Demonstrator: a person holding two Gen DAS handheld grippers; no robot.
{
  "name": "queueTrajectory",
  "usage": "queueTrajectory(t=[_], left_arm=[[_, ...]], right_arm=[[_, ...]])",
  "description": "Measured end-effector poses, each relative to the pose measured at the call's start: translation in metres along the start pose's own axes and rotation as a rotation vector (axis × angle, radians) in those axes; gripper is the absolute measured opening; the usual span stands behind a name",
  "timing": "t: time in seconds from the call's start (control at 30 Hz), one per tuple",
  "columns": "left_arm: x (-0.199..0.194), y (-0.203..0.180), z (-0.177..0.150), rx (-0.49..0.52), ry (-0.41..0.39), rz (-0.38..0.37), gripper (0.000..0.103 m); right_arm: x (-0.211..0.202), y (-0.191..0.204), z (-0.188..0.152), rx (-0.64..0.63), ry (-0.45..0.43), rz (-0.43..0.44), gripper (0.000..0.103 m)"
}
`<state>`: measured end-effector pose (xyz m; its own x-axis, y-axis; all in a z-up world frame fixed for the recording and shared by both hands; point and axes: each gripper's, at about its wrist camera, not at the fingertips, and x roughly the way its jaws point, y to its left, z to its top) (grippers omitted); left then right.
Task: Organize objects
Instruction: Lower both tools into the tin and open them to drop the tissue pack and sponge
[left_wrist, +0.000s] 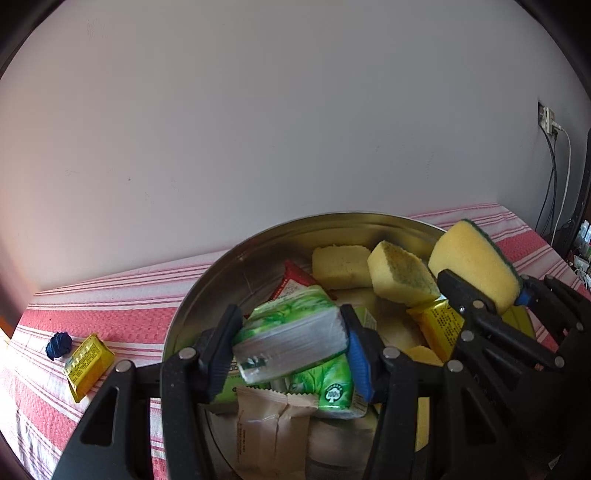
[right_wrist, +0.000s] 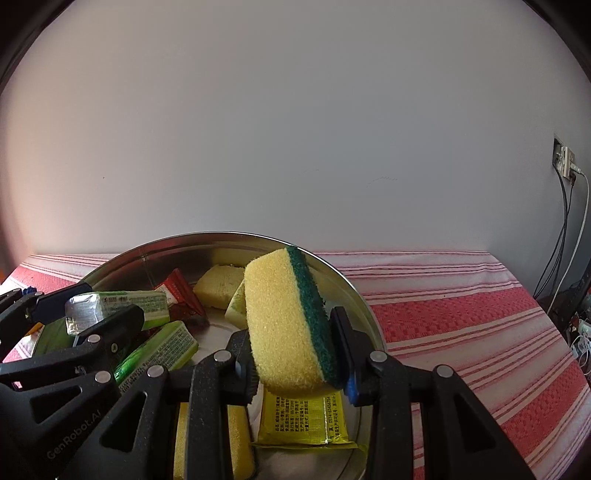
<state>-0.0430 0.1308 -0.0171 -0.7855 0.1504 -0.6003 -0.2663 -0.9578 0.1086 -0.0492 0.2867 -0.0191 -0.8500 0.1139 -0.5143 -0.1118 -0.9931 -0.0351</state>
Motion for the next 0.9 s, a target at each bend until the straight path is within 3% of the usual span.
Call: queueTrajectory(t=[0.43, 0.5, 0.6, 0.67, 0.7, 0.8, 0.9], left_arm=[[-0.001, -0.003, -0.001, 0.002, 0.006, 0.026, 0.055], [-0.004, -0.002, -0.001, -0.012, -0.011, 0.025, 0.06], [-0.017, 0.004, 0.0, -0.051, -0.046, 0.031, 0.079], [-0.026, 0.011, 0.002, -0.076, -0.084, 0.033, 0.1], [-0.03, 0.013, 0.003, -0.086, -0.108, 0.037, 0.103], [-0.043, 0.015, 0.005, -0.079, -0.155, 0.027, 0.102], [-0.048, 0.01, 0.003, -0.056, -0.181, 0.041, 0.102]], right_arm=[[-0.007, 0.021, -0.003, -0.06, 0.038, 0.079, 0.041], [-0.009, 0.017, -0.003, -0.033, 0.043, 0.099, 0.046], [-0.015, 0.008, -0.002, 0.015, 0.026, 0.12, 0.058], [-0.022, -0.004, 0.001, 0.08, 0.004, 0.156, 0.065], [-0.027, -0.009, 0.002, 0.13, -0.014, 0.178, 0.069], [-0.036, -0.037, -0.001, 0.326, -0.067, 0.258, 0.091], [-0.036, -0.059, -0.007, 0.492, -0.087, 0.276, 0.093]])
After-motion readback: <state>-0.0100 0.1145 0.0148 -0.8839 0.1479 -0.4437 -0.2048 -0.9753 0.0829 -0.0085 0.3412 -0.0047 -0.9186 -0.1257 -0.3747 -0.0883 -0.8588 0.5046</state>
